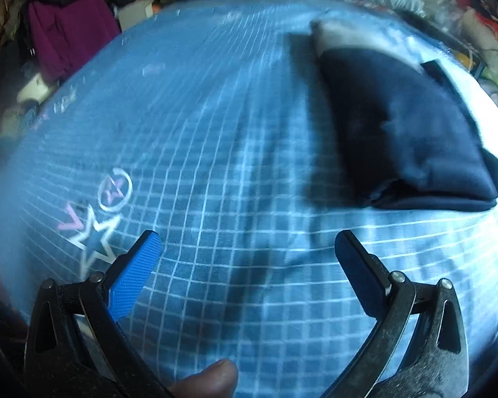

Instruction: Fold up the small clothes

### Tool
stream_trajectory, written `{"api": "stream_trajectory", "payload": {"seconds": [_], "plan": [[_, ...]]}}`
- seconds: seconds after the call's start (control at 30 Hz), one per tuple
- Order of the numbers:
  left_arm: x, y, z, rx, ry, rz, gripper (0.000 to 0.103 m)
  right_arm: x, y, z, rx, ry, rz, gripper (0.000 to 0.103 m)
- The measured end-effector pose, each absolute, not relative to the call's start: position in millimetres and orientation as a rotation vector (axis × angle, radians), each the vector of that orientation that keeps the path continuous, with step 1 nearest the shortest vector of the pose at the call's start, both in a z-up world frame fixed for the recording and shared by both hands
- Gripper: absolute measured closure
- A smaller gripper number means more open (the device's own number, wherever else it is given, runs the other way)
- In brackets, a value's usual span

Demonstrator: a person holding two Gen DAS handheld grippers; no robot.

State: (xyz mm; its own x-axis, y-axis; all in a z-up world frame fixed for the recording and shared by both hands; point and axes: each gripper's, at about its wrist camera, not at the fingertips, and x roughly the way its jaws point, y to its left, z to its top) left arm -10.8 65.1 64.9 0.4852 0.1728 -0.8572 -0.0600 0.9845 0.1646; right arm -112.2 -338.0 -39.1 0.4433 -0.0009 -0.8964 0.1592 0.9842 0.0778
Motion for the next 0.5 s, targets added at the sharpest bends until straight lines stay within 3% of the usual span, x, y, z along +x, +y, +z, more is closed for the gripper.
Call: {"api": "stream_trajectory", "payload": {"seconds": [0.17, 0.3, 0.5], "plan": [[-42, 17, 151, 0.097, 0.867, 0.029, 0.0, -113, -327, 10, 0.137, 1.049, -0.095, 0.0], [-76, -23, 230, 0.093, 0.701, -0.03, 0.0, -121, -313, 85, 0.144, 0.899, -0.044, 0.0], [-101, -50, 297, 0.067, 0.57, -0.14, 0.0, -127, -290, 185, 0.118, 0.697, 0.009, 0.0]]}}
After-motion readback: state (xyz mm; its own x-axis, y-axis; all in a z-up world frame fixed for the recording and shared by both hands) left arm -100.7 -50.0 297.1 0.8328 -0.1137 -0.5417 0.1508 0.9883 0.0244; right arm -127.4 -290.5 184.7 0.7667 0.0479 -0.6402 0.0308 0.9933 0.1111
